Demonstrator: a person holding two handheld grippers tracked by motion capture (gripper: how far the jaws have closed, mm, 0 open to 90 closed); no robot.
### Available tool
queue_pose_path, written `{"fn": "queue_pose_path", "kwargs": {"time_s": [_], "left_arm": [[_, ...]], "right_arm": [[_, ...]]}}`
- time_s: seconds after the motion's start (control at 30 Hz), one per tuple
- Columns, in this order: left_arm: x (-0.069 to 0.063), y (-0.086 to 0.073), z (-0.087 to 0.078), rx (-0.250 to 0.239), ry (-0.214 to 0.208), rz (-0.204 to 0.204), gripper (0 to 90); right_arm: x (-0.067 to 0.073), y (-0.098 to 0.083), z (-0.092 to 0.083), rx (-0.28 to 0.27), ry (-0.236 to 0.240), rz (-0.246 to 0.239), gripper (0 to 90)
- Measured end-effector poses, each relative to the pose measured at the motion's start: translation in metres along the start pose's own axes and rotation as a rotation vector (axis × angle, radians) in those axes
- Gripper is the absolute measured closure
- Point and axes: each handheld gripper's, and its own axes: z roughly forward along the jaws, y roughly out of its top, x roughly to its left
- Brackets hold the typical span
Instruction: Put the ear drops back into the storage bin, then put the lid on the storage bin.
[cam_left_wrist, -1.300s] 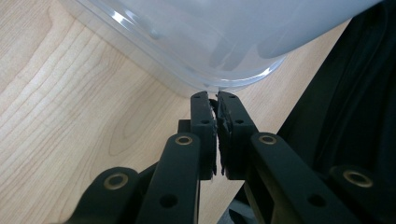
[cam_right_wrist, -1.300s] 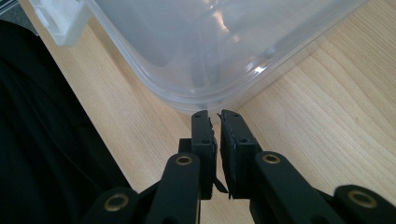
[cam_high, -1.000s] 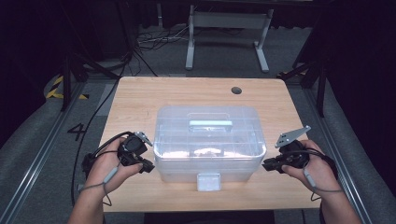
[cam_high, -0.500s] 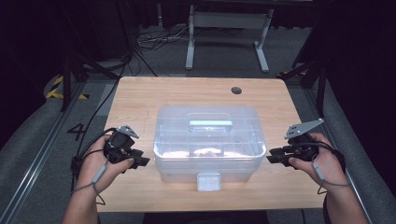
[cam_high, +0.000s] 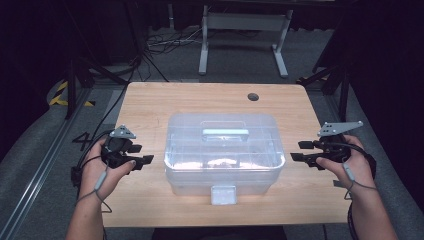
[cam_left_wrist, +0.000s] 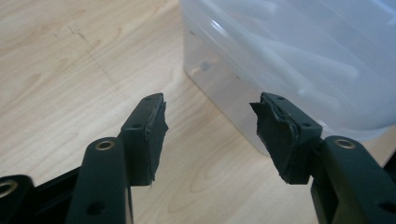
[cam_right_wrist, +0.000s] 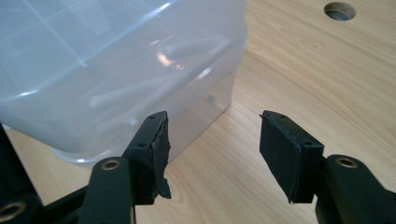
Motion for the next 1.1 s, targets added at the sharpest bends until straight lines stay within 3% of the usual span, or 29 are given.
{"fn": "queue_pose_path", "kwargs": {"time_s": [0.17,0.37,0.8,1.1], "left_arm": [[0.017,-0.005,0.011,-0.027,0.002,-0.025,37.8],[0.027,-0.008,0.023,-0.023,0.009,-0.046,37.3],[0.047,-0.026,0.05,0.033,0.017,-0.083,37.2],[0.057,-0.036,0.064,0.051,0.047,-0.093,36.7]], "right_arm": [[-0.02,-0.009,0.006,-0.021,-0.031,0.035,39.8],[-0.033,-0.018,0.013,-0.026,-0.055,0.069,39.4],[-0.064,-0.04,0.03,-0.017,-0.131,0.112,39.1],[-0.079,-0.056,0.054,-0.011,-0.144,0.129,38.9]]}}
